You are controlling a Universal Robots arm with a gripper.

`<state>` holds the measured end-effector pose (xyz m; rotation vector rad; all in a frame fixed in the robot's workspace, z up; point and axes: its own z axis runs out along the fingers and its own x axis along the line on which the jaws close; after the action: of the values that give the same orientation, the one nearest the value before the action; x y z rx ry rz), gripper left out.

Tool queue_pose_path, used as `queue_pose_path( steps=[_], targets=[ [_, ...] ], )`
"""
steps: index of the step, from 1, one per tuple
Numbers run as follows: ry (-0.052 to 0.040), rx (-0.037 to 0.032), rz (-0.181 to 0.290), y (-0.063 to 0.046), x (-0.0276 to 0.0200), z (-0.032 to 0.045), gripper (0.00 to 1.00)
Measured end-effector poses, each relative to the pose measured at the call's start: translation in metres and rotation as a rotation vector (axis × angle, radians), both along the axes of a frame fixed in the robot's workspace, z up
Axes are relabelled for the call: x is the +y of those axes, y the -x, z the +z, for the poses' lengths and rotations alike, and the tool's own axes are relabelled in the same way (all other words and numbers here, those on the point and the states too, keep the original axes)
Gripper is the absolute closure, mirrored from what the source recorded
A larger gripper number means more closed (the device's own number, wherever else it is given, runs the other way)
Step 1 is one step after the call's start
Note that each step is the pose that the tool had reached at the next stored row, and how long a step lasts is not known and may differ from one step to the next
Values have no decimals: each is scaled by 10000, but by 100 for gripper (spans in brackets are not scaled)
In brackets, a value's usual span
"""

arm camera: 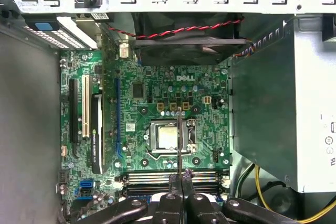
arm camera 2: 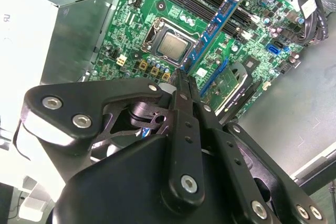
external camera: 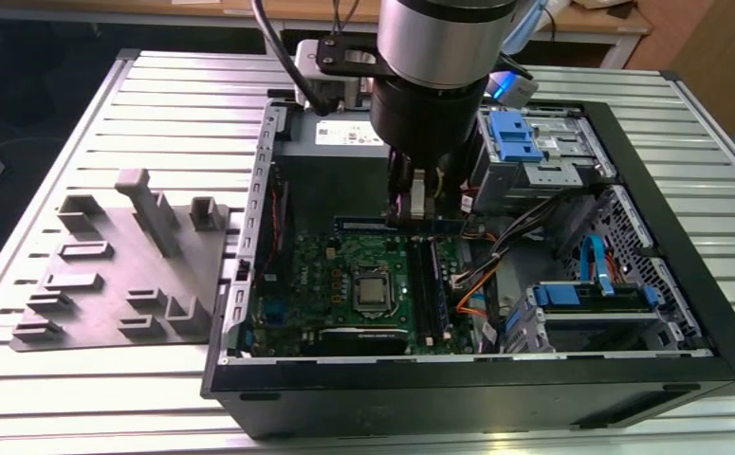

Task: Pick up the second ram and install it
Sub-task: 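Insert the second ram into the second slot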

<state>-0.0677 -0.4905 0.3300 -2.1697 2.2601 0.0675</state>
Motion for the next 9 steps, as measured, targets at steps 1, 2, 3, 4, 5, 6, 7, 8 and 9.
queue_pose_path(
  steps=[1,2,3,4,5,6,7,8,9],
  targets=[
    [0,0,0,0,0,0,92],
    [-1,0,0,0,0,0,92],
    [-1,0,0,0,0,0,92],
    [-2,0,0,0,0,0,92],
    [-3,0,-9,0,0,-1,92],
    [-4,0,-97,0,0,-1,92],
    [-4,0,-273,0,0,-2,92],
    [-2,0,-453,-1,0,-3,92],
    [-2,0,-634,0,0,-4,92]
  ],
)
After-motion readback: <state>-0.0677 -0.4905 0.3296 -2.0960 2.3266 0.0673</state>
